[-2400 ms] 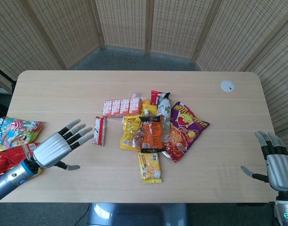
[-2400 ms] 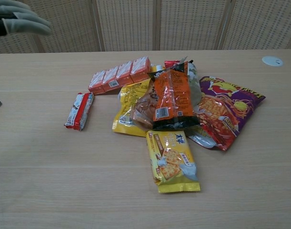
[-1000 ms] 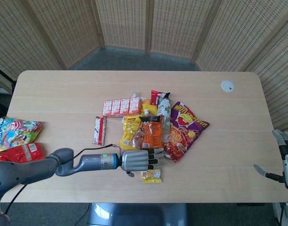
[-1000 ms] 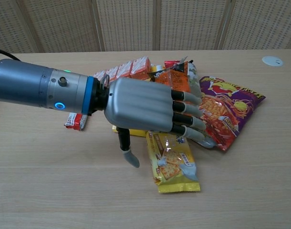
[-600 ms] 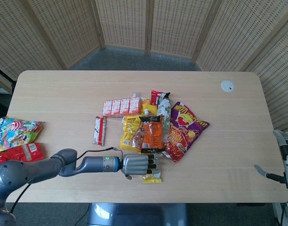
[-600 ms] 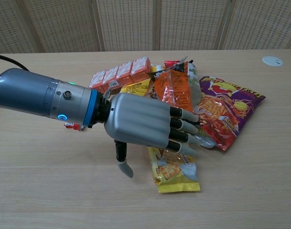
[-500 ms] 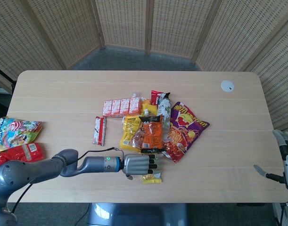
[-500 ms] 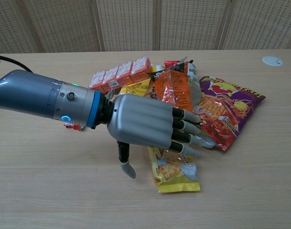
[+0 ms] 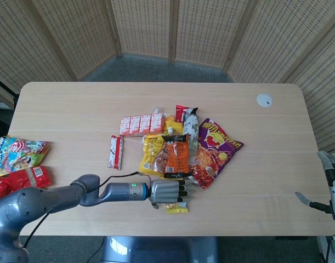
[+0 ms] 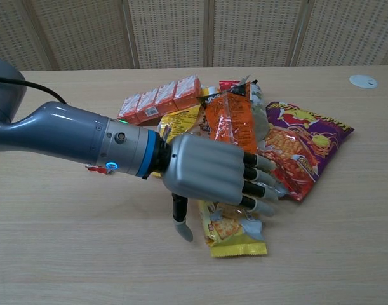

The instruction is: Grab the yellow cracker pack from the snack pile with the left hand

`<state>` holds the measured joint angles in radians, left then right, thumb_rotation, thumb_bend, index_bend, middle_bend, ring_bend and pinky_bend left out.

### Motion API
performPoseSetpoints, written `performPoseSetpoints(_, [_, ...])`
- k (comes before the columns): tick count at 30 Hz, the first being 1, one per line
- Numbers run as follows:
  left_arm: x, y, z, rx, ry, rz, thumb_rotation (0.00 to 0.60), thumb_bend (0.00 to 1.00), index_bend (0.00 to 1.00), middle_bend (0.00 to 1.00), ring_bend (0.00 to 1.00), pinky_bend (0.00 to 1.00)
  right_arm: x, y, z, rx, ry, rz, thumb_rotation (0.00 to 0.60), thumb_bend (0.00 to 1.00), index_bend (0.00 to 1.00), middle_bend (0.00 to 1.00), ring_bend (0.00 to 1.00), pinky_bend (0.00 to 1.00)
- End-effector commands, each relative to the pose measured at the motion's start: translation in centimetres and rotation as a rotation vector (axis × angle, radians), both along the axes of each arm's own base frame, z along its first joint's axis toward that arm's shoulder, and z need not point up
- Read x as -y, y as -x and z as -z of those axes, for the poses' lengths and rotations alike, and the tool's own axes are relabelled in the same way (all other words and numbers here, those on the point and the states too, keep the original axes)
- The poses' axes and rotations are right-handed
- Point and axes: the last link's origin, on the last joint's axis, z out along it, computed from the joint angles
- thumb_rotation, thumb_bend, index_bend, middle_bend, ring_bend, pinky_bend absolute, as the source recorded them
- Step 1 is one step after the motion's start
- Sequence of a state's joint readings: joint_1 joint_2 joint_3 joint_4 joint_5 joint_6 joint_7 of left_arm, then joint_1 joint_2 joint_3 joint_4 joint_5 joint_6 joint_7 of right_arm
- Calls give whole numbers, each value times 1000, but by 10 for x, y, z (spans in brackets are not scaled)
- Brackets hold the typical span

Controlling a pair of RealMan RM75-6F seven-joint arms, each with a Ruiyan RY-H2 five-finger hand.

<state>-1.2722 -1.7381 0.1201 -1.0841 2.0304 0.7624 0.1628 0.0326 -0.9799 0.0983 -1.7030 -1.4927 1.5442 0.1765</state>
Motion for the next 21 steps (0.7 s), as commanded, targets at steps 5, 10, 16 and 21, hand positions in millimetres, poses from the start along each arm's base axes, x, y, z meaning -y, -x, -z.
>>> performPoseSetpoints(5, [3, 1, 9, -23, 2, -2, 293, 0, 0, 0, 0, 0, 0, 1, -1, 6, 6, -1, 524, 0, 0, 0, 0, 0])
performPoseSetpoints(10, [2, 1, 15, -32, -4, -15, 337, 0, 0, 0, 0, 0, 0, 1, -1, 7, 6, -1, 527, 0, 0, 0, 0, 0])
performPoseSetpoints(16, [3, -1, 22, -35, 0, -31, 528, 0, 0, 0, 0, 0, 1, 1, -1, 11, 8, -1, 530, 0, 0, 0, 0, 0])
performPoseSetpoints(21, [6, -3, 25, -33, 11, -34, 600, 0, 3, 0, 0, 103, 1, 2, -2, 13, 7, -2, 525, 0, 0, 0, 0, 0])
